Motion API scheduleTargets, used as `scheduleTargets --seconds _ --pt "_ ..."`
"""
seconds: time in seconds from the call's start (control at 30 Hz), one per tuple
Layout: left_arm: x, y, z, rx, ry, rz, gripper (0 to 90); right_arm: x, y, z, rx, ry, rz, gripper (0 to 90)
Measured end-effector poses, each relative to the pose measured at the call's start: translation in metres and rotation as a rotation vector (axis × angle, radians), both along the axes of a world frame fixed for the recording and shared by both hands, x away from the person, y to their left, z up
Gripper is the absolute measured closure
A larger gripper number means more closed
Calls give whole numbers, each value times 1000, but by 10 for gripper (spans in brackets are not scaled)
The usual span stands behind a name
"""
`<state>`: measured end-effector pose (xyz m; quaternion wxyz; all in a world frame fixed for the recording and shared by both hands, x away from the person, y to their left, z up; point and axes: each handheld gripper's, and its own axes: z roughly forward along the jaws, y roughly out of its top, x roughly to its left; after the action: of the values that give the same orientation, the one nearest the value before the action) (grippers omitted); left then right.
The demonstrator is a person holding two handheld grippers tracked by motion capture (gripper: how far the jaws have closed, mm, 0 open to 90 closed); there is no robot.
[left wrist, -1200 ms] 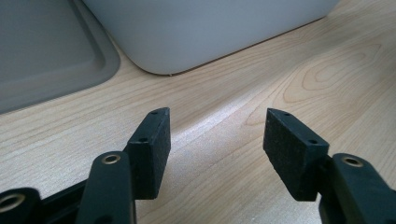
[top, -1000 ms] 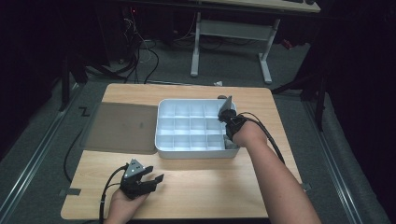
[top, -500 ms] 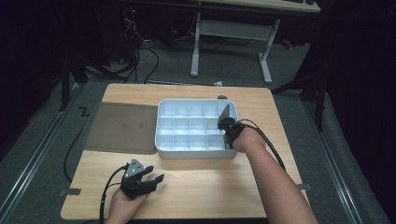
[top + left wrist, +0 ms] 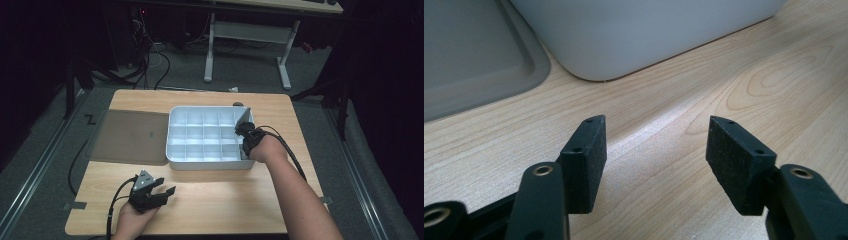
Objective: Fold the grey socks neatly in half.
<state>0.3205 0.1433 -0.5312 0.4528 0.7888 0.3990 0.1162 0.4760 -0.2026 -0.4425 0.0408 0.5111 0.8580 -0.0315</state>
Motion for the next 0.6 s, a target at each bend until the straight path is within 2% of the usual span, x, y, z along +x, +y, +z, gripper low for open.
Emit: scheduleTargets --seconds 0.07,0.13,0.23,0.3,0.4,0.6 --pt "0 0 0 -2 -1 2 423 -4 -2 11 25 -37 -26 795" --pt "0 0 0 -1 0 0 423 -6 -6 20 44 -70 -11 762" --pt "0 0 0 0 -4 1 422 -15 -10 34 77 -129 -26 704" --pt "-1 -1 1 -1 -7 3 421 -21 -14 42 101 -185 -9 661" --pt "-2 0 2 4 -9 2 421 -33 -20 49 137 -261 -9 609" --pt "-6 -1 5 8 -31 3 421 -58 -39 56 216 -365 -20 555"
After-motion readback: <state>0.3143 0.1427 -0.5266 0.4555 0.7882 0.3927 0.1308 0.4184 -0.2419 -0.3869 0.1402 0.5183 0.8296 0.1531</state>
